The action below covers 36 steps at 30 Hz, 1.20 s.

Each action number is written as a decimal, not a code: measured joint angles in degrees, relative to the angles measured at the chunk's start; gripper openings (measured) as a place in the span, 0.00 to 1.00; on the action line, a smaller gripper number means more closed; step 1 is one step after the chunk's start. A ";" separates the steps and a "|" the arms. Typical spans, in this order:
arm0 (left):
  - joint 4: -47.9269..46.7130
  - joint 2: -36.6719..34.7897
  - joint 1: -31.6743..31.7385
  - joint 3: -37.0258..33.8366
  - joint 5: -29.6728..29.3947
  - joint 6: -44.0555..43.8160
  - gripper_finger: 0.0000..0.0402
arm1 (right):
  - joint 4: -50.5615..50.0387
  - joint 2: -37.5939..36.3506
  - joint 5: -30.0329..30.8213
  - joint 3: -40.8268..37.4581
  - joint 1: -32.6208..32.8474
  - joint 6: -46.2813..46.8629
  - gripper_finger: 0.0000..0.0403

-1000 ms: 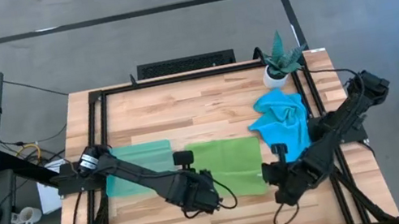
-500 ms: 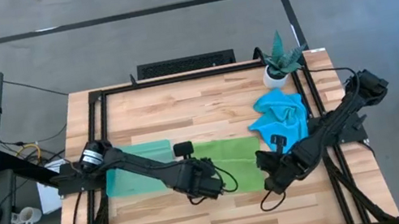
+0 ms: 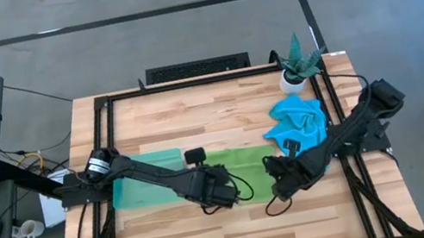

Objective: Roll microfiber towels into tight, uniform cylinder then place into a basket
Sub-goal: Fold the green towel

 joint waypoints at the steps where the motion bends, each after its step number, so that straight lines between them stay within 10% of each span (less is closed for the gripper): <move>1: 0.70 0.00 0.05 -0.07 -0.22 -0.01 0.00 | 0.04 0.33 0.02 0.00 -0.27 0.11 0.02; 36: 7.71 0.00 2.03 -7.67 -0.94 2.50 0.03 | 0.52 0.82 1.11 0.02 -3.93 1.51 0.02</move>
